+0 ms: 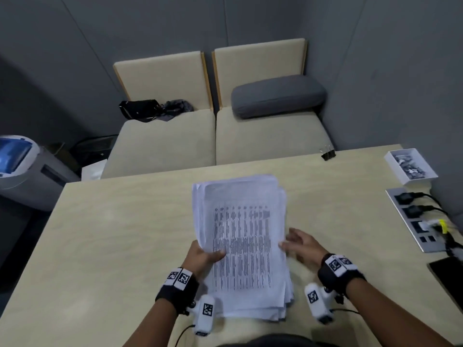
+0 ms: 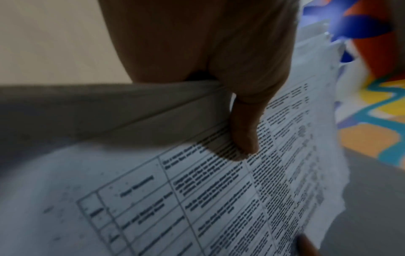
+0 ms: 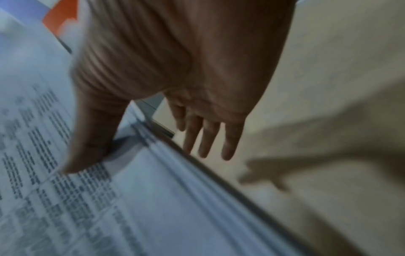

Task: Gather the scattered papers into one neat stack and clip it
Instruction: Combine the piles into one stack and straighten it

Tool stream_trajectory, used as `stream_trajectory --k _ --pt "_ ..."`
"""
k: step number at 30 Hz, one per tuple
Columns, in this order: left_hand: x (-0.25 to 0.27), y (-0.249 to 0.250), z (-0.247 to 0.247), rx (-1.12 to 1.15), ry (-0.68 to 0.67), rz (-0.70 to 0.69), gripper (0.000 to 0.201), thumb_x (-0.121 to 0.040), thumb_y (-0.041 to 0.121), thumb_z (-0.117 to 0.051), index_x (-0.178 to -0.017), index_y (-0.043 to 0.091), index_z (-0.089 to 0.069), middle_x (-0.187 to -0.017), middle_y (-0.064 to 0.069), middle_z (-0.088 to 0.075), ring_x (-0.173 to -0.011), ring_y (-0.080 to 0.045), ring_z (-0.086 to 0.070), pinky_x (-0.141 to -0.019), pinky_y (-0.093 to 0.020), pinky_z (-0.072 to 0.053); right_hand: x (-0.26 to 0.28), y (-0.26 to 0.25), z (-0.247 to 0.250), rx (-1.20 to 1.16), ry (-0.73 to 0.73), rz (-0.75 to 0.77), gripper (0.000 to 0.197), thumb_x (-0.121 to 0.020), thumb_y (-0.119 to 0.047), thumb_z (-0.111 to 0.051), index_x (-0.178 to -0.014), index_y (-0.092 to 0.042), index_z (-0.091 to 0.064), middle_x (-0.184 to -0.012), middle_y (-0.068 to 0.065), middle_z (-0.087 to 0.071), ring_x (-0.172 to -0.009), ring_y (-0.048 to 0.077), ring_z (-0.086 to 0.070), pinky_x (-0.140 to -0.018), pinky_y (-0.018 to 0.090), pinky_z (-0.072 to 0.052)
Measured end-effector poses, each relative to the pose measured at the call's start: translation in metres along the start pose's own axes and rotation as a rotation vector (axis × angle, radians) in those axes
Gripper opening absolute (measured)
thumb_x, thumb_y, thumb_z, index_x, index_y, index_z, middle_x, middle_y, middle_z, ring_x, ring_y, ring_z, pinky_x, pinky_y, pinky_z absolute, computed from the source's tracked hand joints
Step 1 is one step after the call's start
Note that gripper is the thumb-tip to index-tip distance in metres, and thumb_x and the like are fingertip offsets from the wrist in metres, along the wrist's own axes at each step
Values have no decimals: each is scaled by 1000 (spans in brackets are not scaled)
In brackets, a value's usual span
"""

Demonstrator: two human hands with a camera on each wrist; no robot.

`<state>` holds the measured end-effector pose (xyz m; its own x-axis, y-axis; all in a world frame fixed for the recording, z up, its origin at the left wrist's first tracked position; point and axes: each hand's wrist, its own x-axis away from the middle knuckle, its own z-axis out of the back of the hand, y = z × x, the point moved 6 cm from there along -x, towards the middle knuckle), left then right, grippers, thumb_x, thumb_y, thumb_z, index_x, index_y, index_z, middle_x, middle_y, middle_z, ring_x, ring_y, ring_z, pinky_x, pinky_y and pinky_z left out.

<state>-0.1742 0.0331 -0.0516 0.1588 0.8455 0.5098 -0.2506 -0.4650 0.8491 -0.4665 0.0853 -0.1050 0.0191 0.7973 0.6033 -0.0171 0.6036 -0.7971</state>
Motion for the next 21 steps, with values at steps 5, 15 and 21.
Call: stream_trajectory --k 5,15,21 --pt "12 80 -5 82 -84 -251 24 -70 -10 -78 -90 -3 -65 -79 -17 -70 -74 -31 -68 -63 -37 -58 38 -114 -14 -151 -107 295 79 -52 -31 -93 -123 -20 -59 -112 -6 -72 -105 9 -68 -88 30 -56" --pt "28 122 58 94 137 -497 51 -65 -9 -82 -103 21 -66 -95 6 -73 -85 -8 -68 -73 -29 -58 51 -174 -50 -119 7 528 47 -58 -20 -89 -100 -25 -70 -105 5 -74 -101 23 -70 -86 41 -56" --pt "26 114 74 86 160 -517 36 -70 -15 -75 -102 0 -69 -89 2 -75 -85 -9 -69 -72 -22 -55 45 -164 -56 -95 130 562 49 -51 -21 -94 -95 -12 -73 -89 -1 -77 -84 10 -70 -76 26 -53"
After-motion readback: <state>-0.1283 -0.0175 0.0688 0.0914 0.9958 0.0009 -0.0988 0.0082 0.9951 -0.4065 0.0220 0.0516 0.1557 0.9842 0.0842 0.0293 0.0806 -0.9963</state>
